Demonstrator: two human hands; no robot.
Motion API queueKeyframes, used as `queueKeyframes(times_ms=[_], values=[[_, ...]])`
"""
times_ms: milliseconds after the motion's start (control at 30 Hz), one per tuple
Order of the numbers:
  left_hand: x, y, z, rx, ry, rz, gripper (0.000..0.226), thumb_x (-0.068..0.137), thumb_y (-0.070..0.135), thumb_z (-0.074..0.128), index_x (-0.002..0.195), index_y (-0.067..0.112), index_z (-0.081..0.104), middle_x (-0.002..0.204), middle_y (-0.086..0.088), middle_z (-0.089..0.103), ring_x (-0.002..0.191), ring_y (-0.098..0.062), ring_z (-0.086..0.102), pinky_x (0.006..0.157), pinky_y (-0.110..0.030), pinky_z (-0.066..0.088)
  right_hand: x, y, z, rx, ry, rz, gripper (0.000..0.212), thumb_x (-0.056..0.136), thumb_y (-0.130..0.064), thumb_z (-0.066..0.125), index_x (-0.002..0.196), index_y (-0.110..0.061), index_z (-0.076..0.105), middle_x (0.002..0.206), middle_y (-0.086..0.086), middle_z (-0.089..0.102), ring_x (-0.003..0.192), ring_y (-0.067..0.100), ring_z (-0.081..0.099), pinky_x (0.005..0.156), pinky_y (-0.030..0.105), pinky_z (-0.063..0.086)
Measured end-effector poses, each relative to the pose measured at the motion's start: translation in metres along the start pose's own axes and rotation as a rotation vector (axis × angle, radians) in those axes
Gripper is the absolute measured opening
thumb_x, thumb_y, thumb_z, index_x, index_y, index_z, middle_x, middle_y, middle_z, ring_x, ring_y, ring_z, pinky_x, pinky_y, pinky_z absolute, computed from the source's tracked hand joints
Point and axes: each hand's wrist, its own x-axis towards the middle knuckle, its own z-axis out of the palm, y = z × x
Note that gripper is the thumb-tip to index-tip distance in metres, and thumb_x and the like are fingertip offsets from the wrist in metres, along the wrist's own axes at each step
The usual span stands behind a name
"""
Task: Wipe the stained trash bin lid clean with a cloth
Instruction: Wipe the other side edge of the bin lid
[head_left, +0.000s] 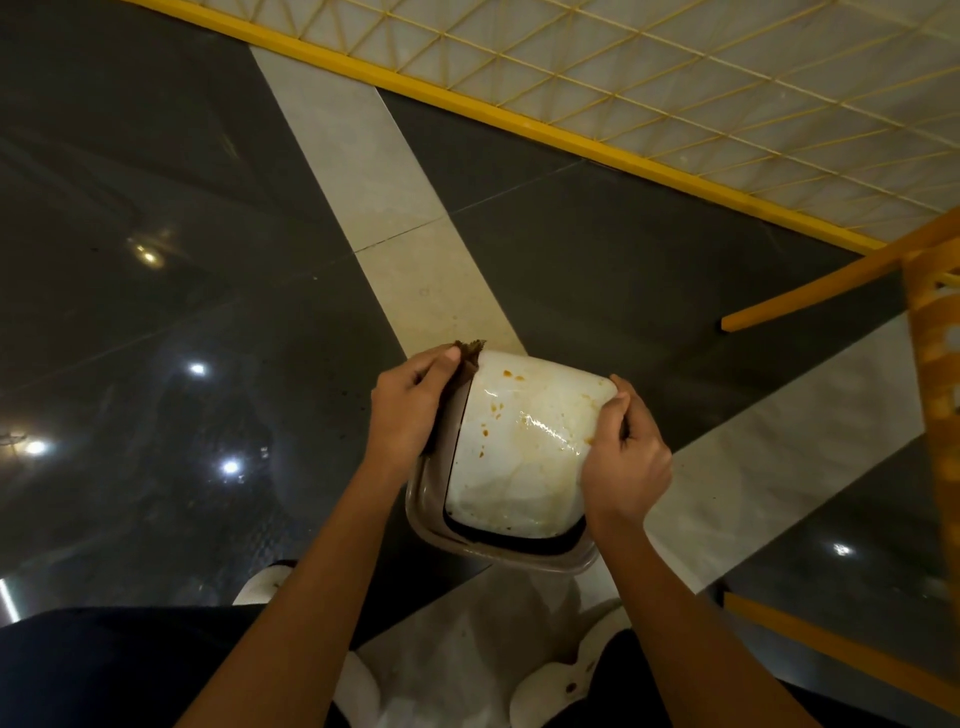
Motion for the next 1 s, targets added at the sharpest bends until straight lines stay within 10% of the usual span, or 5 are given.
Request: queueKeyframes(times_ms=[667, 1000], values=[[-0.071, -0.053, -0.004, 0.06, 0.303, -0.029, 0.023, 0.092, 0.026, 0.052, 0.113, 0.027, 0.062, 0.107, 0.008, 0.066, 0.105, -0.007, 0.058, 0.092, -0.027, 0.045, 0.0, 0.0, 0.0, -0.008, 0.013, -0.003, 0.041, 0.091, -0.038, 0.034, 0.114, -0.025, 0.066, 0.113, -0.002, 0.068, 0.089, 0.005, 0.057, 0.077, 0.02, 0.041], [-0.005, 0.01, 0.017, 0.172, 0.193, -0.031, 0.025, 0.093, 0.027, 0.053, 0.11, 0.017, 0.068, 0.098, 0.012, 0.062, 0.098, -0.005, 0.055, 0.088, -0.02, 0.041, 0.002, -0.002, 0.0, -0.018, 0.008, 0.002, 0.043, 0.09, -0.039, 0.034, 0.113, -0.024, 0.066, 0.113, -0.002, 0.068, 0.097, 0.016, 0.062, 0.082, 0.025, 0.046]])
